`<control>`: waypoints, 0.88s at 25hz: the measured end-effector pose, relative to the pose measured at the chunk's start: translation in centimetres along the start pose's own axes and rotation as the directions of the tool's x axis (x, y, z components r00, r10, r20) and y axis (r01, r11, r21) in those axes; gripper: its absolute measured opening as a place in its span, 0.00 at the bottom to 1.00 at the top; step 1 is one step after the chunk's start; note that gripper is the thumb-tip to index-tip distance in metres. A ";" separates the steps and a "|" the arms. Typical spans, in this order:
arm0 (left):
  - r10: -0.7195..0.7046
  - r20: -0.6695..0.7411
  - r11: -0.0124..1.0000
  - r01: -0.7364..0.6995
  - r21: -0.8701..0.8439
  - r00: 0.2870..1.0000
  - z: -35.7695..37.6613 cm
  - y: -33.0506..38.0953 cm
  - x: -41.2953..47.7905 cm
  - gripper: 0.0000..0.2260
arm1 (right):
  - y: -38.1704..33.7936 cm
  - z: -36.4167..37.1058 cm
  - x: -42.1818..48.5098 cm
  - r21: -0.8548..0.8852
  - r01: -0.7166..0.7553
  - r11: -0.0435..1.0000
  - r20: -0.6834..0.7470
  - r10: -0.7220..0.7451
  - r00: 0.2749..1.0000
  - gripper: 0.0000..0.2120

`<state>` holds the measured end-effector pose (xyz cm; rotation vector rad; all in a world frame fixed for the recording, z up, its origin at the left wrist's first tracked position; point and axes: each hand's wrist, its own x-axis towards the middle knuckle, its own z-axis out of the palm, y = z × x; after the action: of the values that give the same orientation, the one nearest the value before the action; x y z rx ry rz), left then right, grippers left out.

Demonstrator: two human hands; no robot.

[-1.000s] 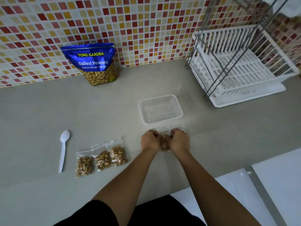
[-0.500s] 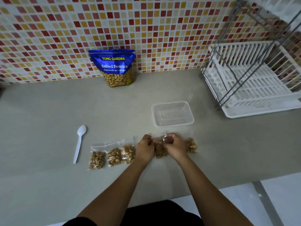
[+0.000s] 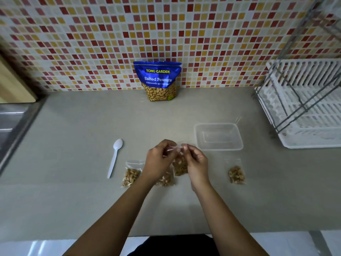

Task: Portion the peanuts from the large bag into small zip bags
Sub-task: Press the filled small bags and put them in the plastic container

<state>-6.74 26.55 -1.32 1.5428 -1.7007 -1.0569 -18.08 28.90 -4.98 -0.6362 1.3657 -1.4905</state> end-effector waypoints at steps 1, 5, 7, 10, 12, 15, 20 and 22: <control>0.031 -0.029 0.999 -0.030 0.013 0.999 -0.5 0.1 0.2 0.03 | -0.1 0.4 0.0 -0.007 0.009 1.000 0.018 -0.009 1.000 0.05; 0.079 -0.039 0.989 -0.073 0.129 0.996 -1.6 0.2 0.5 0.03 | 0.0 1.4 -0.2 -0.088 0.024 0.996 0.018 -0.023 1.000 0.03; 0.103 -0.020 0.976 -0.097 0.195 0.994 -1.7 0.2 0.6 0.04 | -0.1 1.7 -0.3 -0.118 0.038 0.992 -0.004 -0.038 0.999 0.02; 0.117 -0.011 0.966 -0.111 0.235 0.993 -1.1 0.7 0.6 0.05 | -0.2 2.0 -0.3 -0.186 0.057 0.981 -0.053 -0.068 0.996 0.07; 0.138 -0.033 0.962 -0.126 0.241 0.990 -0.8 1.2 0.6 0.04 | -0.6 2.1 -0.4 -0.194 0.064 0.979 -0.095 -0.084 0.992 0.09; 0.162 -0.067 0.965 -0.144 0.220 0.985 -1.1 2.2 0.8 0.03 | -1.9 1.8 0.0 -0.106 0.076 0.991 -0.082 -0.085 0.993 0.06; 0.183 -0.033 0.956 -0.170 0.238 0.983 -2.1 2.7 1.5 0.04 | -2.9 1.0 0.6 -0.160 0.125 0.979 0.010 -0.125 0.992 0.05; 0.165 0.027 0.958 -0.167 0.234 0.986 -2.4 2.7 1.6 0.05 | -2.9 0.9 0.4 -0.174 0.124 0.977 0.020 -0.122 0.992 0.05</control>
<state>-6.27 24.61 2.13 1.5060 -1.9812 -0.7993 -18.35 27.80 -2.17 -0.8518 1.4837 -1.4722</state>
